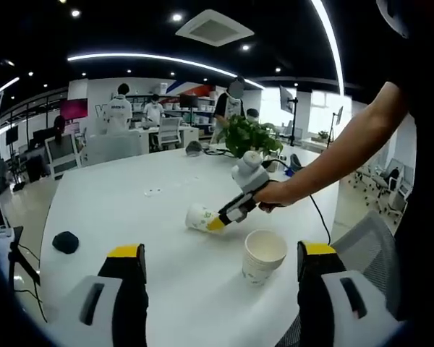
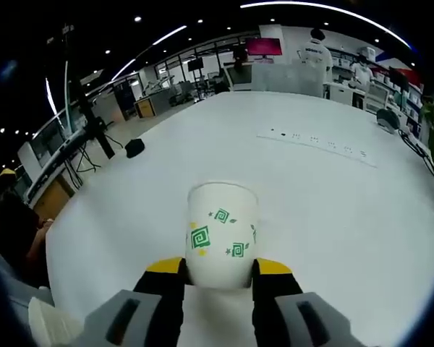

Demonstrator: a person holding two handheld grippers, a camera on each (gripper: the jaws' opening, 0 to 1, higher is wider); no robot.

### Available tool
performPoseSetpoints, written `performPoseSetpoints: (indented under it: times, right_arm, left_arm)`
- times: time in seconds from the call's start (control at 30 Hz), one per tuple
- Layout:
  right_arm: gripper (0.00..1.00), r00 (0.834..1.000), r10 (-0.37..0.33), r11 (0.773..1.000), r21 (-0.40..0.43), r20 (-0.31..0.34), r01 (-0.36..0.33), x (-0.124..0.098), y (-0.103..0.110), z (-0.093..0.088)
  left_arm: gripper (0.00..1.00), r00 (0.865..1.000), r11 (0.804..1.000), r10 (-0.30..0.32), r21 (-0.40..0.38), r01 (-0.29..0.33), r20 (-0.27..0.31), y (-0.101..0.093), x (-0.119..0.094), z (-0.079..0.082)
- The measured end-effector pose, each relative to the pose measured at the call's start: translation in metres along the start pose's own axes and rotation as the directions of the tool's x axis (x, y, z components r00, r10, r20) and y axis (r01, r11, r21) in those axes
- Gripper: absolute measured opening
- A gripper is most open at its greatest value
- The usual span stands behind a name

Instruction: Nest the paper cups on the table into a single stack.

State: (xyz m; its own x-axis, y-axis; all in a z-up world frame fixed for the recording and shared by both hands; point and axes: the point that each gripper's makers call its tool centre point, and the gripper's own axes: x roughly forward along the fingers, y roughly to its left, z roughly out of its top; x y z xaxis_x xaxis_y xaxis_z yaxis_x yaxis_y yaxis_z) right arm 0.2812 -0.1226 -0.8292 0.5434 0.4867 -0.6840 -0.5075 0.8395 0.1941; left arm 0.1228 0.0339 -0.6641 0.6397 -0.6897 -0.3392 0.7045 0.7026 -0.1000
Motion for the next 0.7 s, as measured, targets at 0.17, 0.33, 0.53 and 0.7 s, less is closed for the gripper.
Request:
performPoseSetpoints:
  times: [0.17, 0.33, 0.53, 0.7]
  right_arm:
    - [0.35, 1.0, -0.002, 1.0, -0.019, 0.008, 0.002, -0.005, 0.003, 0.0]
    - [0.35, 1.0, 0.004, 0.999, -0.035, 0.023, -0.003, -0.016, 0.006, 0.004]
    - [0.35, 0.998, 0.005, 0.999, -0.045, 0.062, -0.002, -0.032, 0.01, 0.01]
    - [0.35, 0.996, 0.008, 0.998, -0.056, 0.09, -0.003, -0.048, 0.013, 0.013]
  left_arm:
    - [0.81, 1.0, 1.0, 0.002, -0.009, -0.002, 0.016, 0.0, 0.001, 0.004]
    - [0.76, 1.0, 1.0, 0.003, -0.022, -0.003, 0.03, 0.002, 0.003, 0.006]
    - [0.73, 0.999, 1.0, 0.001, -0.031, 0.0, 0.047, 0.004, 0.006, 0.011]
    - [0.7, 0.999, 0.999, 0.005, -0.039, -0.003, 0.052, 0.005, 0.009, 0.014]
